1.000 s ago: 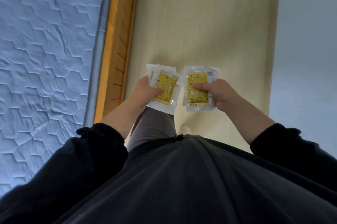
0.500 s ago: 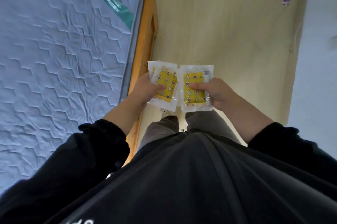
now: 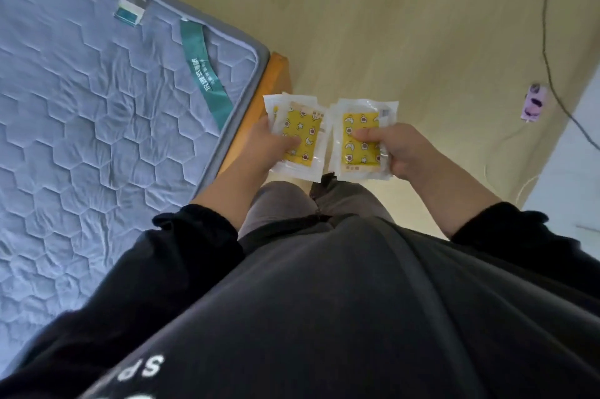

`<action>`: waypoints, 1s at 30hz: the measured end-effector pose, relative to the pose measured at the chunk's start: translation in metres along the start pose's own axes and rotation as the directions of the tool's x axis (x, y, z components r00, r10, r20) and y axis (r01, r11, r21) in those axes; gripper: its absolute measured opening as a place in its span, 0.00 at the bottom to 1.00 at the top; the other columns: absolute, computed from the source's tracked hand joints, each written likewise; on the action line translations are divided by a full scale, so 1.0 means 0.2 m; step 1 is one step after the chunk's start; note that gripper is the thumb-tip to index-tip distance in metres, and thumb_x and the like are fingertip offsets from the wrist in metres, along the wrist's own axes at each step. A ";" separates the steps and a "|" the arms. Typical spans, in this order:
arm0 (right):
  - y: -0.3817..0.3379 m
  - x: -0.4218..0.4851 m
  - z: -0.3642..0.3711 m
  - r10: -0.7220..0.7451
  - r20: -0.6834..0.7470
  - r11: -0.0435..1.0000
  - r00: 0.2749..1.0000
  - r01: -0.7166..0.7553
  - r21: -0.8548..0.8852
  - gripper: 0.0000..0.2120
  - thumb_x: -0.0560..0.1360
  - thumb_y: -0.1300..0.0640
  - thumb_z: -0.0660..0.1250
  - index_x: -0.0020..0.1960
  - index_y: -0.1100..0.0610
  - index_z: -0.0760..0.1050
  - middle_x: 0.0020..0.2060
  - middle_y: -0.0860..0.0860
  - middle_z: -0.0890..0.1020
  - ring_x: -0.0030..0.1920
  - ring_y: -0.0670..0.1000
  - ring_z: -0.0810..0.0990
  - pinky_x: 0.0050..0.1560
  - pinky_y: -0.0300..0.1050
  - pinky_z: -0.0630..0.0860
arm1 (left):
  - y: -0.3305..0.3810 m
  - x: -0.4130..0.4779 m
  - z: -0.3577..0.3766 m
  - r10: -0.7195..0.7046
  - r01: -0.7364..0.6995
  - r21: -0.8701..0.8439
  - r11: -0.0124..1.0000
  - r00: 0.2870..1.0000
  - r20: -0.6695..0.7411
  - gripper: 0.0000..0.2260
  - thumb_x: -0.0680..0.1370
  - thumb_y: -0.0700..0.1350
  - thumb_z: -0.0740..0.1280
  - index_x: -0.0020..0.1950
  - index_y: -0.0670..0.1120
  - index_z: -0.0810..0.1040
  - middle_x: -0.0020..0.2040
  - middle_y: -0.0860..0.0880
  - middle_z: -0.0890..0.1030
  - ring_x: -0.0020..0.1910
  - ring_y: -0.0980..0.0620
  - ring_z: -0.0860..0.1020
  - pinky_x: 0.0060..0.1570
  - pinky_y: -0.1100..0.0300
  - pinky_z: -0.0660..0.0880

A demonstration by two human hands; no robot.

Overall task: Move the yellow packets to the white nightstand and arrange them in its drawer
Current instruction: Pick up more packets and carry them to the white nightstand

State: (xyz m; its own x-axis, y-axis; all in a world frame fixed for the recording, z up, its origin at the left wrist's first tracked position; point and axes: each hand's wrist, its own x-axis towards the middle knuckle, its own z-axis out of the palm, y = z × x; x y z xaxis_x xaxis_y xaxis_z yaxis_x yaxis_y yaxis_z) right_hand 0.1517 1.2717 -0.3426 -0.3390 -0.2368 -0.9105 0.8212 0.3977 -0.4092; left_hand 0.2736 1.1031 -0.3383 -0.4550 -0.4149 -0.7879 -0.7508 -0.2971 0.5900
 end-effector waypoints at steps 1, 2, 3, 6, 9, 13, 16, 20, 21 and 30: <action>-0.11 0.04 0.00 -0.010 -0.001 1.000 1.000 0.010 -0.026 0.07 0.69 0.67 0.72 0.45 0.59 0.80 0.37 0.52 0.85 0.38 0.52 0.85 0.39 0.50 0.82 | 0.06 0.05 0.01 -0.005 0.004 -0.035 0.999 0.999 -0.034 0.15 0.73 0.33 0.70 0.58 0.43 0.75 0.48 0.50 0.81 0.40 0.56 0.80 0.36 0.66 0.76; -0.22 0.09 0.01 -0.021 0.005 0.998 1.000 0.021 -0.052 0.07 0.69 0.67 0.72 0.45 0.59 0.79 0.37 0.52 0.85 0.38 0.52 0.84 0.38 0.49 0.82 | 0.12 0.09 0.01 -0.010 0.006 -0.064 0.998 0.998 -0.067 0.15 0.73 0.32 0.70 0.55 0.45 0.75 0.46 0.51 0.81 0.41 0.55 0.80 0.39 0.64 0.77; -0.32 0.13 0.03 -0.029 0.017 0.996 0.999 0.030 -0.079 0.06 0.70 0.67 0.72 0.45 0.60 0.79 0.38 0.52 0.84 0.38 0.51 0.84 0.37 0.49 0.82 | 0.17 0.14 0.00 -0.013 0.005 -0.086 0.996 0.995 -0.095 0.14 0.72 0.32 0.70 0.53 0.46 0.75 0.46 0.50 0.81 0.43 0.52 0.81 0.42 0.61 0.78; -0.62 0.28 0.15 -0.043 0.069 0.983 0.997 0.054 -0.173 0.06 0.70 0.67 0.72 0.45 0.60 0.79 0.39 0.52 0.84 0.38 0.51 0.84 0.36 0.48 0.82 | 0.31 0.28 -0.07 -0.032 0.004 -0.162 0.987 0.985 -0.172 0.13 0.71 0.32 0.71 0.50 0.46 0.76 0.48 0.47 0.82 0.48 0.47 0.82 0.49 0.54 0.80; -0.88 0.41 0.33 -0.064 0.128 0.948 0.990 0.100 -0.302 0.07 0.69 0.67 0.73 0.44 0.59 0.80 0.40 0.53 0.85 0.40 0.51 0.85 0.38 0.49 0.82 | 0.44 0.44 -0.17 -0.066 0.007 -0.250 0.968 0.971 -0.230 0.15 0.70 0.34 0.72 0.53 0.44 0.75 0.51 0.44 0.83 0.50 0.45 0.82 0.52 0.50 0.79; -1.19 0.55 0.61 -0.086 0.189 0.870 0.978 0.166 -0.465 0.07 0.68 0.67 0.73 0.43 0.58 0.81 0.41 0.53 0.85 0.42 0.53 0.85 0.44 0.52 0.82 | 0.61 0.63 -0.33 -0.108 -0.004 -0.360 0.933 0.951 -0.291 0.13 0.68 0.37 0.73 0.49 0.46 0.76 0.50 0.44 0.83 0.49 0.44 0.82 0.53 0.46 0.79; -1.38 0.63 0.84 -0.072 0.239 0.797 0.968 0.200 -0.570 0.08 0.65 0.64 0.76 0.43 0.57 0.81 0.43 0.54 0.85 0.43 0.54 0.85 0.49 0.57 0.81 | 0.71 0.73 -0.48 -0.148 -0.012 -0.401 0.916 0.919 -0.366 0.16 0.67 0.39 0.74 0.53 0.44 0.76 0.48 0.45 0.82 0.47 0.45 0.82 0.51 0.48 0.80; -1.60 0.74 1.14 -0.004 0.302 0.697 0.953 0.219 -0.683 0.20 0.55 0.57 0.80 0.45 0.58 0.82 0.45 0.54 0.86 0.46 0.58 0.85 0.56 0.62 0.77 | 0.82 0.83 -0.66 -0.223 -0.037 -0.522 0.852 0.877 -0.426 0.13 0.72 0.36 0.71 0.54 0.44 0.75 0.45 0.48 0.80 0.46 0.47 0.81 0.46 0.54 0.79; -1.65 0.77 1.21 0.011 0.314 0.683 0.949 0.222 -0.696 0.19 0.56 0.58 0.80 0.45 0.58 0.82 0.45 0.55 0.86 0.46 0.58 0.85 0.55 0.63 0.77 | 0.84 0.85 -0.70 -0.241 -0.043 -0.549 0.835 0.868 -0.435 0.13 0.72 0.35 0.71 0.54 0.45 0.74 0.46 0.48 0.80 0.46 0.48 0.81 0.46 0.55 0.79; -2.30 1.07 1.86 0.127 0.407 0.567 0.905 0.271 -0.778 0.09 0.68 0.66 0.74 0.44 0.56 0.80 0.39 0.52 0.85 0.36 0.52 0.85 0.35 0.50 0.81 | 1.28 1.34 -1.06 -0.388 -0.086 -0.722 0.686 0.797 -0.463 0.14 0.72 0.34 0.71 0.56 0.42 0.76 0.53 0.43 0.82 0.51 0.45 0.82 0.55 0.47 0.78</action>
State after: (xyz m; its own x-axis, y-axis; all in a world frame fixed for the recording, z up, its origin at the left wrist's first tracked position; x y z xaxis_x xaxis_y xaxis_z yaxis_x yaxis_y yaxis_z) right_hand -0.1285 0.7081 -0.3268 -0.0158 -0.5247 -0.8512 0.0170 0.8510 -0.5249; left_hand 0.0612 0.7333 -0.3602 0.1497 -0.6135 -0.7754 -0.1303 -0.7896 0.5996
